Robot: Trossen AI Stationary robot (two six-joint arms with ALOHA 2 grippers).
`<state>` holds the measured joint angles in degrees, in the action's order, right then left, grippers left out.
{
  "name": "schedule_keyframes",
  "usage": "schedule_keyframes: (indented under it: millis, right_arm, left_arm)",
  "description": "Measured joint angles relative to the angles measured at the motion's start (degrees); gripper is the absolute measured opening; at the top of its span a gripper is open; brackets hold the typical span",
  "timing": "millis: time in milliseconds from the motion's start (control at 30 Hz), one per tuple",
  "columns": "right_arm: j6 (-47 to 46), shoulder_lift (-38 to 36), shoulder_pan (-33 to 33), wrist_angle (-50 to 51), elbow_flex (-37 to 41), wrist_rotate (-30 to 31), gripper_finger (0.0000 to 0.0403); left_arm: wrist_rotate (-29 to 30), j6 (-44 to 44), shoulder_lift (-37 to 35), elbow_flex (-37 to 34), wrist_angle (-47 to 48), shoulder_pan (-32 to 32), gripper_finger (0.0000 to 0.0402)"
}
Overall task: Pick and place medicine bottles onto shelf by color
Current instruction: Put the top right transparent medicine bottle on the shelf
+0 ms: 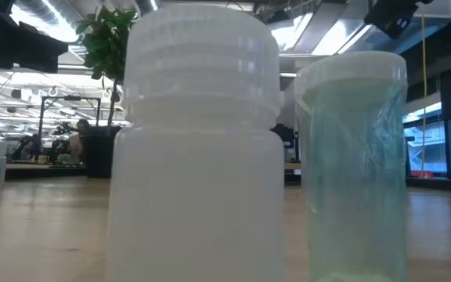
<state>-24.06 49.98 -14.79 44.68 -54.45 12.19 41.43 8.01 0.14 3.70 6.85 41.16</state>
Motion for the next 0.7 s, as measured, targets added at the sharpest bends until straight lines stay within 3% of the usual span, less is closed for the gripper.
schedule_keyframes:
  millis: [300, 567, 700]
  right_arm:
    - [-0.99, 4.90, -0.02, 10.14, -7.30, -1.71, 0.0000]
    - [2.01, 10.75, -0.02, 9.71, -10.12, 0.13, 0.0000]
    - [3.59, 13.78, 0.00, 9.64, -11.85, 0.22, 0.0000]
  left_arm:
    - [9.72, 2.20, 0.00, 2.73, -1.44, -0.79, 0.0000]
    - [8.12, 7.63, 2.27, 9.29, -1.15, -3.40, 0.0000]
    - [10.05, 7.69, 5.86, 12.20, -0.88, -5.00, 0.0000]
